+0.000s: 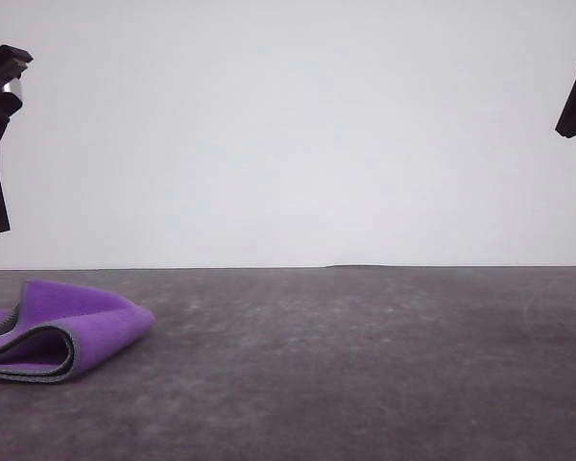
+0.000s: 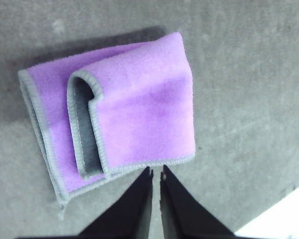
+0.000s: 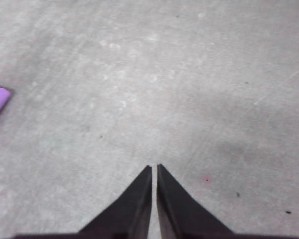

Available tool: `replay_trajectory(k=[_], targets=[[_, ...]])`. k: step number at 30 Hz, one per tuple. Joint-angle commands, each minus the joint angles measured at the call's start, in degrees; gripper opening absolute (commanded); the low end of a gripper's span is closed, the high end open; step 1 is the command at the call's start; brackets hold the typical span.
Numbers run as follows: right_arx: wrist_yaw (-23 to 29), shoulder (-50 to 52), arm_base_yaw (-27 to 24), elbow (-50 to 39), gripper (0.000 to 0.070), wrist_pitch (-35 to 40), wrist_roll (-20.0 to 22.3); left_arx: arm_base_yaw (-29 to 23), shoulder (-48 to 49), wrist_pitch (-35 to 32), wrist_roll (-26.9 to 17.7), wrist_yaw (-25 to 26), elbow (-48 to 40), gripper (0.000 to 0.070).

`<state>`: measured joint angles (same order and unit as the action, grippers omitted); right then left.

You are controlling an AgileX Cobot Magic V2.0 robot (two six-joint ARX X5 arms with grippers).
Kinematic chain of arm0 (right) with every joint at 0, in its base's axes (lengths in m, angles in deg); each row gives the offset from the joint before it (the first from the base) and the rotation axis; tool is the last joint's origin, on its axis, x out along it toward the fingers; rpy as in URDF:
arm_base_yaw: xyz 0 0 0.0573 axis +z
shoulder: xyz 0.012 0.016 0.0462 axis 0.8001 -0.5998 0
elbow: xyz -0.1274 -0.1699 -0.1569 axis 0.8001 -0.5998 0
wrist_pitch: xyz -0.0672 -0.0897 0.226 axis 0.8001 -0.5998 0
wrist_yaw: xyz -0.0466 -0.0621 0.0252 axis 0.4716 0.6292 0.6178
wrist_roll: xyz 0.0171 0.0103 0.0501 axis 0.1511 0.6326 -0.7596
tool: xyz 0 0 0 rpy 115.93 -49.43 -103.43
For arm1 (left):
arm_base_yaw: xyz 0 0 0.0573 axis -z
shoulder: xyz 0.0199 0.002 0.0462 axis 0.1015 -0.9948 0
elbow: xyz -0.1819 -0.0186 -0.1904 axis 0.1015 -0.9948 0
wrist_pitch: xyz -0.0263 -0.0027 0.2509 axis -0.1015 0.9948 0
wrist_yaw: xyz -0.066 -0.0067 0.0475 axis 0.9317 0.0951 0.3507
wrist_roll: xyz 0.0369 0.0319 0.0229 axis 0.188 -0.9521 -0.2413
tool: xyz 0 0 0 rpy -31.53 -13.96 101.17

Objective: Fold clothes

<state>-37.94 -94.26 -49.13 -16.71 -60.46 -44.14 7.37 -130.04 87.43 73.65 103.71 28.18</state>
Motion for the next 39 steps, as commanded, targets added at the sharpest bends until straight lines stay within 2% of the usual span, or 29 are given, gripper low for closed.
replay_trajectory(k=[1, 14, 17, 19, 25, 28, 32, 35, 39], targets=[[0.10, -0.48, -0.13, 0.48, 0.0008, 0.39, -0.04, -0.01, -0.22, -0.02, 1.77, 0.07, 0.44, 0.0016], [0.10, -0.48, -0.13, 0.48, 0.0008, 0.42, 0.07, -0.02, -0.22, -0.93, 1.67, 0.07, 0.44, 0.0016], [0.10, -0.48, -0.13, 0.48, 0.0008, 0.44, 0.09, -0.02, 1.11, -1.27, -2.80, -1.99, -0.31, 0.0016], [0.10, -0.47, -0.13, 0.48, 0.0008, 0.46, 0.07, -0.24, 4.36, -4.82, -2.90, -2.79, -3.15, 0.0016], [0.10, -0.47, -0.13, 0.48, 0.0008, 0.66, 0.07, -0.50, 23.53, -32.28, 1.14, -8.35, -24.48, 0.0016], [0.10, -0.46, -0.13, 0.48, 0.0008, 0.66, 0.07, -0.50, 34.67, -42.14, 3.10, -10.68, -35.35, 0.0016], [0.10, -0.48, -0.13, 0.48, 0.0008, 0.68, 0.07, -0.50, 50.13, -49.20, 7.25, -17.87, -47.21, 0.0016], [0.10, -0.48, -0.13, 0.48, 0.0008, 0.68, 0.07, -0.52, 61.52, -51.50, 8.93, -20.37, -54.17, 0.0016], [0.10, -0.48, -0.13, 0.48, 0.0008, 0.66, 0.07, -0.55, 73.08, -51.13, 10.46, -21.89, -59.85, 0.0016]])
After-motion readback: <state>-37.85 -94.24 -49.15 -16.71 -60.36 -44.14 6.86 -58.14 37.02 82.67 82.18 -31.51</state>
